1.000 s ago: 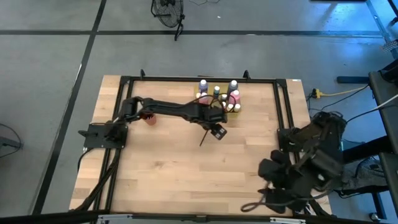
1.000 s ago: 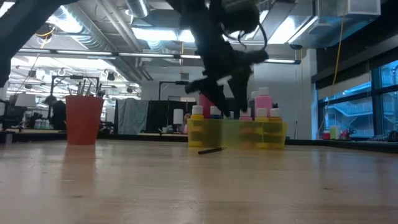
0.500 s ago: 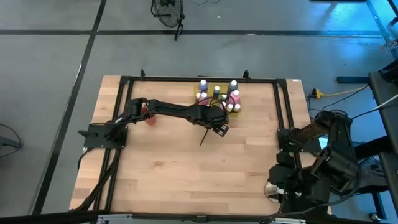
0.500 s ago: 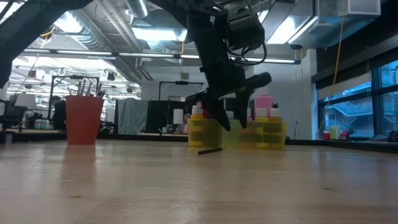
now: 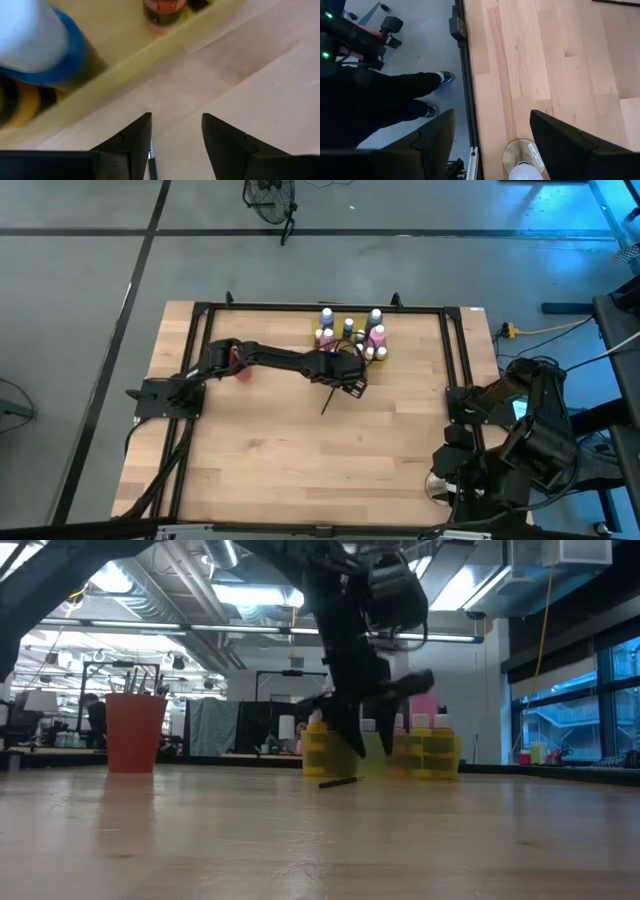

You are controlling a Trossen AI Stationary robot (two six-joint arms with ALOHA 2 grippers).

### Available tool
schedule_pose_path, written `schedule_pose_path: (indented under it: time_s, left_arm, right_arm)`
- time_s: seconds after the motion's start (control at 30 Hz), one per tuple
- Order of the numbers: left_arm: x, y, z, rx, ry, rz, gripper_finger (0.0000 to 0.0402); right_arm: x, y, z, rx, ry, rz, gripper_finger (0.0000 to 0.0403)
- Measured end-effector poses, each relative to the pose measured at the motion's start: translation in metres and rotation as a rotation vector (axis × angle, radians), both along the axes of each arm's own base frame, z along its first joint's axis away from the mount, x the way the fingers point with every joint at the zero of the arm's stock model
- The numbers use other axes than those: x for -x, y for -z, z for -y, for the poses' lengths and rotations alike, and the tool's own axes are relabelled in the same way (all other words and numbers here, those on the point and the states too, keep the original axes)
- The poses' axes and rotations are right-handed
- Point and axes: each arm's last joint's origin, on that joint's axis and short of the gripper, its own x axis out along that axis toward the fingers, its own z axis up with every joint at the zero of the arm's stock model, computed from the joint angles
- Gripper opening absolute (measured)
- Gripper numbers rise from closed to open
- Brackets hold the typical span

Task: Pick & Place Paint Supplies
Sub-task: Put the silver paint brush into the orange cup

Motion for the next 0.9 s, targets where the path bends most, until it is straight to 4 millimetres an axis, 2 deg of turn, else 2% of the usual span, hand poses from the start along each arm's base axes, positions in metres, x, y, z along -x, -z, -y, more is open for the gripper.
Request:
schedule_pose_path:
  time_s: [0.2, 0.53, 0.7, 0.9]
  left_arm:
    - [-0.003, 0.028, 0.008, 0.031, 0.021, -0.063, 0.0168]
    - [-0.005, 0.031, 0.011, 0.010, 0.013, -0.063, 0.0168]
    - [-0.011, 0.020, 0.015, -0.014, 0.101, -0.066, 0.0168]
    - [-0.013, -0.017, 0.030, -0.071, 0.362, -0.188, 0.0168]
  right_arm:
    - [0.003, 0.000, -0.002, -0.001, -0.007, 0.001, 0.0261]
    - [0.003, 0.000, -0.002, -0.002, -0.004, 0.001, 0.0261]
    - [0.003, 0.000, -0.002, -0.002, -0.001, 0.003, 0.0261]
    - [0.003, 0.000, -0.002, -0.002, 0.000, 0.003, 0.0261]
